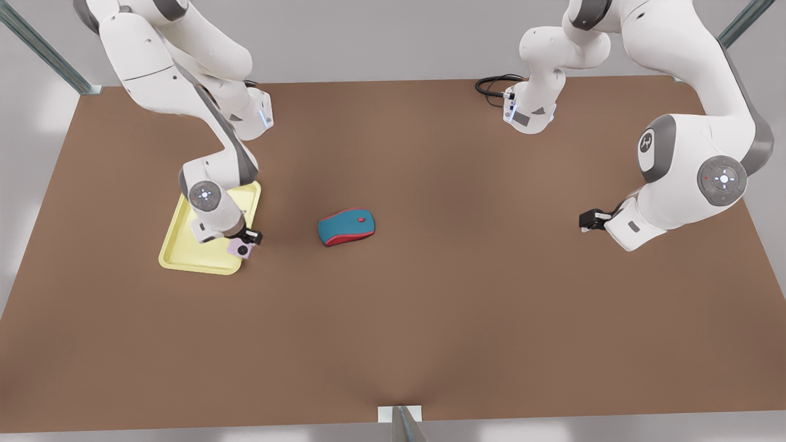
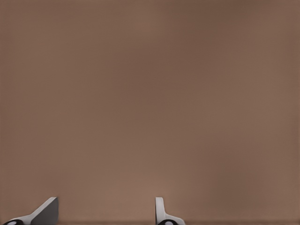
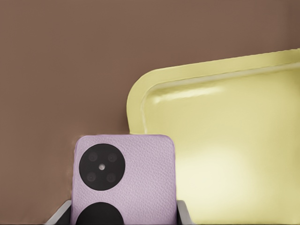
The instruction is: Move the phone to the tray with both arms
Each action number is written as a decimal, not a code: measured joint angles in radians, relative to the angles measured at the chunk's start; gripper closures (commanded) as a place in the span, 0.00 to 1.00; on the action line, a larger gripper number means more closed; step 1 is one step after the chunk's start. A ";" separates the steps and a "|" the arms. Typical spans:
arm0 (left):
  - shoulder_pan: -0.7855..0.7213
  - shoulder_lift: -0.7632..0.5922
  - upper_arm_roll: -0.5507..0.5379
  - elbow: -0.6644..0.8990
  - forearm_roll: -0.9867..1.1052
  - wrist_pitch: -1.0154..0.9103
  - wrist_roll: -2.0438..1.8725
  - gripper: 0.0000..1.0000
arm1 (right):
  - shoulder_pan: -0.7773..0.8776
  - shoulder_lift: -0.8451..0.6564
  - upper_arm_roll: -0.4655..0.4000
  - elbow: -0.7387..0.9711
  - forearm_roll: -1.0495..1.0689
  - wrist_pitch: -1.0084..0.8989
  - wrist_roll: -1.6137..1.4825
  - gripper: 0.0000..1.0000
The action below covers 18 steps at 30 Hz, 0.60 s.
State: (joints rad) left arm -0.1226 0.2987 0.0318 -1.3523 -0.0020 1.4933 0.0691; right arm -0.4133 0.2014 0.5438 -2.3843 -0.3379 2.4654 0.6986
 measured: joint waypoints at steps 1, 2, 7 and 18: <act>-0.001 0.001 -0.001 0.000 0.000 0.000 0.000 0.00 | -0.040 -0.030 0.001 -0.017 0.001 -0.002 -0.034 0.23; -0.001 0.001 -0.001 0.000 0.000 0.000 0.000 0.00 | -0.091 -0.048 0.000 -0.024 0.002 -0.006 -0.072 0.22; -0.003 0.003 -0.001 -0.001 0.000 -0.001 0.000 0.00 | -0.159 -0.059 -0.001 -0.030 0.001 -0.022 -0.232 0.00; -0.005 0.006 -0.001 -0.001 0.000 -0.001 -0.001 0.00 | 0.225 -0.049 -0.374 0.779 0.180 -0.502 -0.460 0.00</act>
State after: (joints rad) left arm -0.1274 0.3047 0.0304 -1.3533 -0.0021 1.4922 0.0684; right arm -0.1885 0.1522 0.1699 -1.6049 -0.1575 1.9636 0.2384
